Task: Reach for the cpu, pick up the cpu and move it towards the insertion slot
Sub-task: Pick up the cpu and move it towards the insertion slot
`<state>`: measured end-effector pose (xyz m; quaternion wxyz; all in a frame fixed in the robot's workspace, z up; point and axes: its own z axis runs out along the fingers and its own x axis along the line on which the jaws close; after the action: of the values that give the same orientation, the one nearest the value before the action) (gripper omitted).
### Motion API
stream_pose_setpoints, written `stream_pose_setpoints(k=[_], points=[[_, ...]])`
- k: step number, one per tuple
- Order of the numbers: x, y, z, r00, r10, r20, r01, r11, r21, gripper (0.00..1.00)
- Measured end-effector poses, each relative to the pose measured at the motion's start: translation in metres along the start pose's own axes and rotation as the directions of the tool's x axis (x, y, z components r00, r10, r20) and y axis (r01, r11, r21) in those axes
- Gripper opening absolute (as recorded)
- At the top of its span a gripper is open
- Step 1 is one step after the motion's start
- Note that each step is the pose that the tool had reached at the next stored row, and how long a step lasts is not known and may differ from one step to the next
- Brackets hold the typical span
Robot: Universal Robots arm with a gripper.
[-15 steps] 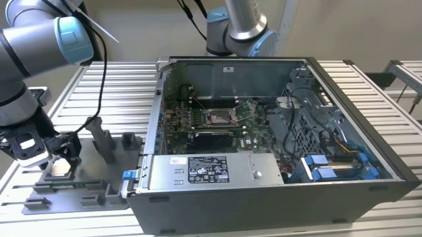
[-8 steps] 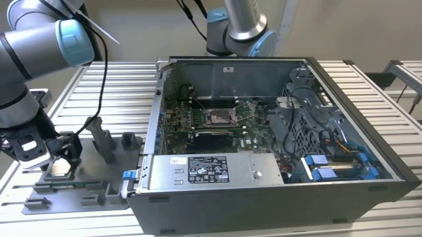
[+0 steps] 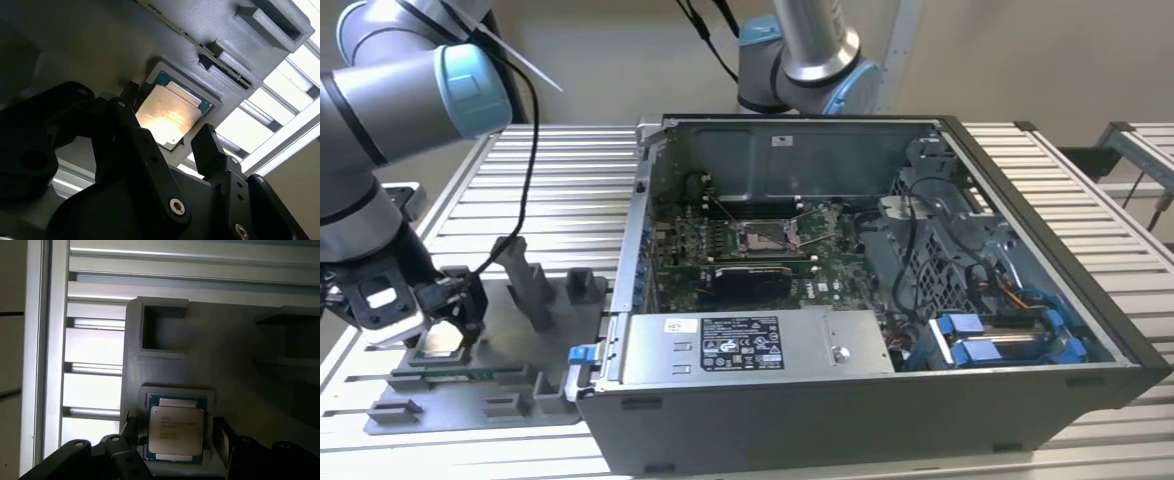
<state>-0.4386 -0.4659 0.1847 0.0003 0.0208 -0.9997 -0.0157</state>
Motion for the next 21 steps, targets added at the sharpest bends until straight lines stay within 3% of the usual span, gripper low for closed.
stream_pose_setpoints(k=[9, 10, 17, 21], points=[[0.0000, 0.0000, 0.0007, 1.0000, 0.000, 0.0002, 0.000, 1.0000, 0.0000, 1.00], [0.0000, 0.0000, 0.0007, 1.0000, 0.000, 0.0002, 0.000, 1.0000, 0.0000, 0.00], [0.0000, 0.0000, 0.0006, 1.0000, 0.000, 0.0000, 0.000, 1.0000, 0.0000, 0.00], [0.0001, -0.0006, -0.0077, 0.9999, 0.008, -0.0094, -0.008, 1.0000, -0.0007, 0.00]])
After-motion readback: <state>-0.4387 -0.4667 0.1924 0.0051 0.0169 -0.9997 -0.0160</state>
